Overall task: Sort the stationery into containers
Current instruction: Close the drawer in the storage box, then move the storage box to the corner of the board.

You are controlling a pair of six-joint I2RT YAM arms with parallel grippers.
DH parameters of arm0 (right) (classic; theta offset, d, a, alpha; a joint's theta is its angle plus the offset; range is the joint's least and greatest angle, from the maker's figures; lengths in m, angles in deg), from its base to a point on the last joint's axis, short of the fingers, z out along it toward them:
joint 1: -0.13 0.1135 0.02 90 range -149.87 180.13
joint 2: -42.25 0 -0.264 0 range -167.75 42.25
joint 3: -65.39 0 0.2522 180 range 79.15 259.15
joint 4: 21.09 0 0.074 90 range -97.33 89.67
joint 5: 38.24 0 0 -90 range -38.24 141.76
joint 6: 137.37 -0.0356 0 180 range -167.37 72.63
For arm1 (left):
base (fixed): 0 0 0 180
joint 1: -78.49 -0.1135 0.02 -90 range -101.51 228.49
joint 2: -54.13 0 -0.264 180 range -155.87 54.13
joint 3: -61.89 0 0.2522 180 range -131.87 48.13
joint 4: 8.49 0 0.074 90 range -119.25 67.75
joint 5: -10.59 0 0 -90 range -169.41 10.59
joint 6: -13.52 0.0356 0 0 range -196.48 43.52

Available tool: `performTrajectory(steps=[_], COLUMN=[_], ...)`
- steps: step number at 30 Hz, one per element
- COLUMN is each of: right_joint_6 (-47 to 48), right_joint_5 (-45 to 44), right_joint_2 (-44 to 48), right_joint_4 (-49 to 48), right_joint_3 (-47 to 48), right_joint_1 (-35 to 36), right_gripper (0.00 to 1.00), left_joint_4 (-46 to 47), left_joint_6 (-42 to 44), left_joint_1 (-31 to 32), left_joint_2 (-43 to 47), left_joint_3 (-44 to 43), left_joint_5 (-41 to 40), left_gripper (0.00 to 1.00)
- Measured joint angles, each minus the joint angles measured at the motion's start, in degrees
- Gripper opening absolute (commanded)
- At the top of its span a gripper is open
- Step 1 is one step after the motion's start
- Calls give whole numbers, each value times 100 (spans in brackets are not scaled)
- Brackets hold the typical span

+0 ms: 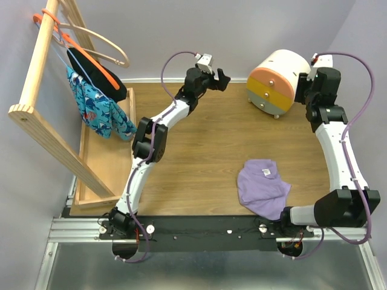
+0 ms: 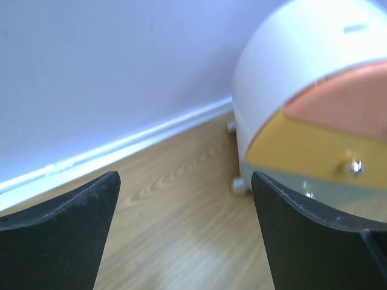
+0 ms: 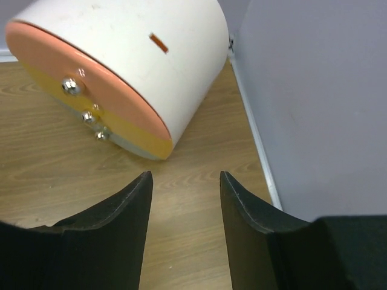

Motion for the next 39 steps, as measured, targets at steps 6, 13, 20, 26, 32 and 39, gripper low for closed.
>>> performTrajectory(steps=[6, 13, 20, 26, 32, 39], right_joint_6=[-704, -1351, -1628, -1781, -1928, -1947], right_joint_5=[-271, -426, -197, 260, 870, 1488], right_joint_2=[98, -372, -1482, -2566, -3683, -4376], right_joint_4=[-208, -623, -881, -1023, -1176, -1650], right_joint_3=[-776, -892, -686, 339, 1484, 1956], right_joint_1=[-313, -1060, -1355, -1622, -1858, -1880], right_gripper=[57, 57, 56, 53, 52, 47], left_joint_4=[83, 55, 4, 4, 24, 225], left_joint_6=[-1145, -1558, -1561, -1482, -1388, -1523], left_joint_1=[94, 363, 638, 667, 466, -136], left_joint_2=[-734, -1519, -1749, -1742, -1403, -17], left_joint_3=[-1016, -1954, -2142, -2037, -1174, 874], left_joint_5=[-525, -1257, -1558, -1558, -1346, 199], left_gripper=[99, 99, 99, 99, 98, 99])
